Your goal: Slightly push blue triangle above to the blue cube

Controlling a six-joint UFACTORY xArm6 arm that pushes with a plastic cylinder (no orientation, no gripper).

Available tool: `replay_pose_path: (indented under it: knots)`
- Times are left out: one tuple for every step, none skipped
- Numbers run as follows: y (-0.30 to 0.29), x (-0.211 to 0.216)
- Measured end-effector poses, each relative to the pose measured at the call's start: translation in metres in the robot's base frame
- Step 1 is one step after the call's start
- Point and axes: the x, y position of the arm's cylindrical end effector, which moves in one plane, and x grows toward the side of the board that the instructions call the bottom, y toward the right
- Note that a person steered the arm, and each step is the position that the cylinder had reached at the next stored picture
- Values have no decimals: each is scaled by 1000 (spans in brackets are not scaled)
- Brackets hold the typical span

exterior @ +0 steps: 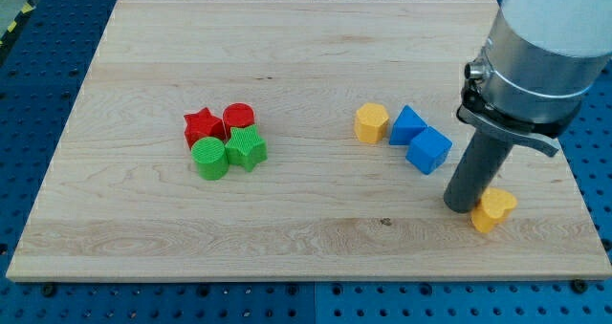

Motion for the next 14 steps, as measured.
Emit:
replay_pose_path:
  knots:
    - [1, 11]
    - [8, 19]
    - [24, 22]
    - [27, 22]
    - [25, 22]
    - [6, 22]
    - [-11, 9]
    - [-28, -5]
    - [-30, -10]
    - [-37, -36]
    - [-39, -43]
    - [-34, -56]
    - [-37, -66]
    - [-63, -65]
